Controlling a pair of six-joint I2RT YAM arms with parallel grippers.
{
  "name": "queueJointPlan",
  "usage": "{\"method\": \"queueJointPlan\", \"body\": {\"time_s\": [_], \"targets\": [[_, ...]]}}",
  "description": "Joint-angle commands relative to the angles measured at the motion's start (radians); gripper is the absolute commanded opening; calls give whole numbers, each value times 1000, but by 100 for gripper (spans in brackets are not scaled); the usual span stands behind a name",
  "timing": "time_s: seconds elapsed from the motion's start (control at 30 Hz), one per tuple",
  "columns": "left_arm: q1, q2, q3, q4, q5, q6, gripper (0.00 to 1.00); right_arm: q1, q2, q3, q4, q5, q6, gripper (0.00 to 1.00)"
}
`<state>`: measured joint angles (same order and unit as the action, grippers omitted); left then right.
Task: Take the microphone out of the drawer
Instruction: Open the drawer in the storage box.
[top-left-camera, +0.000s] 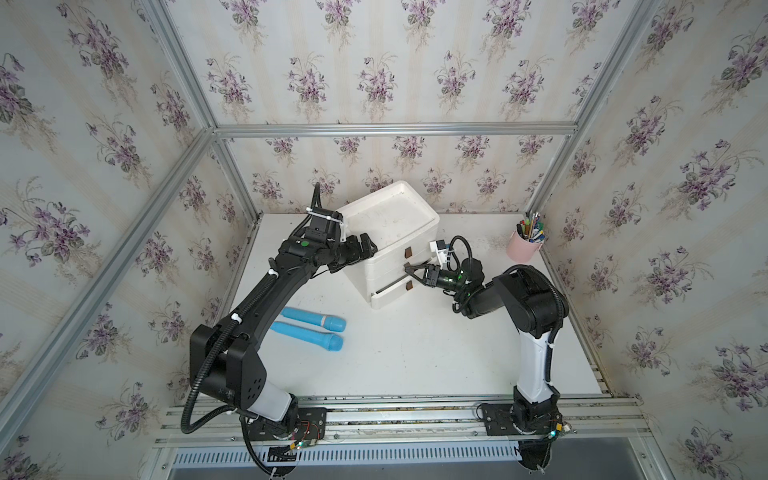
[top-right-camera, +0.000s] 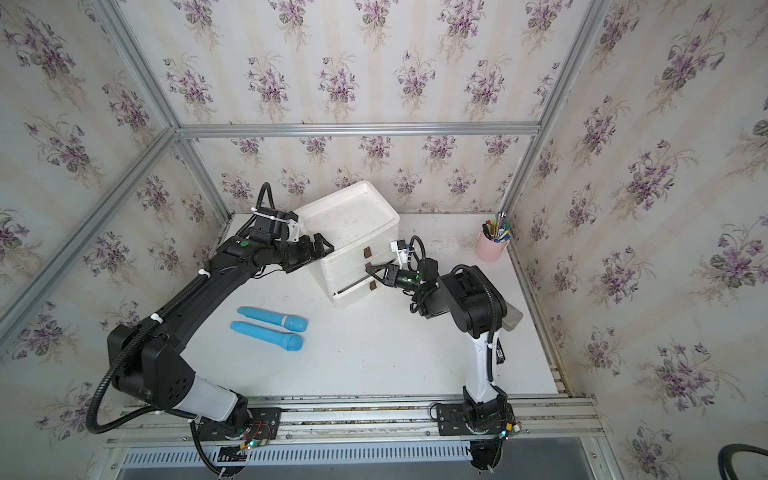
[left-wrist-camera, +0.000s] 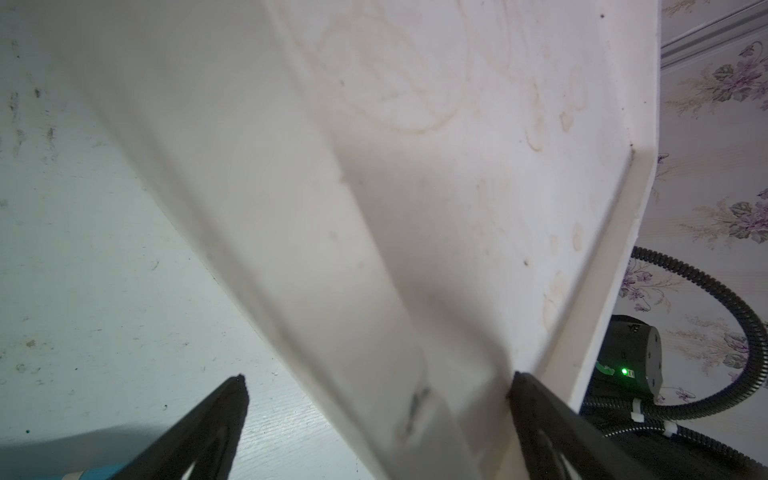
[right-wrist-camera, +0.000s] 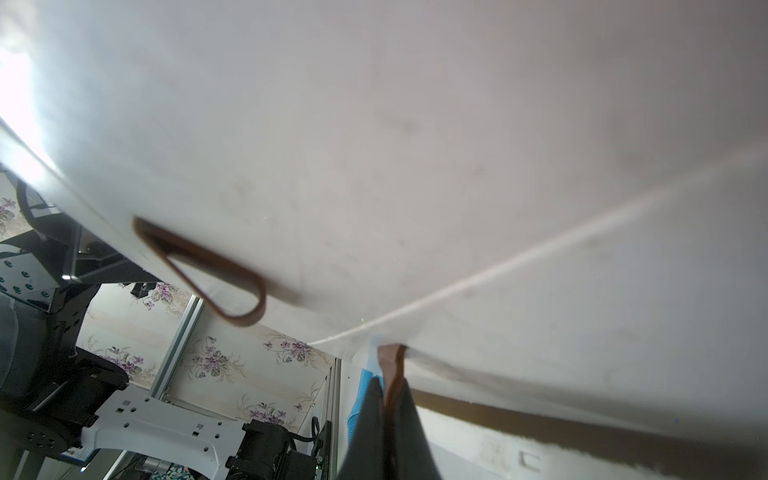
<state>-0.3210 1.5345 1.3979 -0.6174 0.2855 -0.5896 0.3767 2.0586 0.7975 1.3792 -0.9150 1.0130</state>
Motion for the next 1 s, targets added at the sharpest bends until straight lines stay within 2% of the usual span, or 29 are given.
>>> {"method": "queueJointPlan", "body": {"time_s": [0.0, 0.23, 0.4, 0.77, 0.97], "targets": [[1, 10, -5, -120, -61, 8, 99, 2, -25, -18, 12, 8, -24, 0], [0, 25, 4, -119, -65, 2, 99, 1, -102, -120, -2, 10, -39, 0], [1, 25, 7, -119, -67, 6, 99, 1, -222, -231, -56, 16, -86, 0], [13, 11, 10, -119, -74, 15, 99, 1, -582, -386, -482, 80, -325, 0], [31, 6, 29, -120, -78, 33, 99, 1, -755, -428, -649, 90, -388, 0]]}}
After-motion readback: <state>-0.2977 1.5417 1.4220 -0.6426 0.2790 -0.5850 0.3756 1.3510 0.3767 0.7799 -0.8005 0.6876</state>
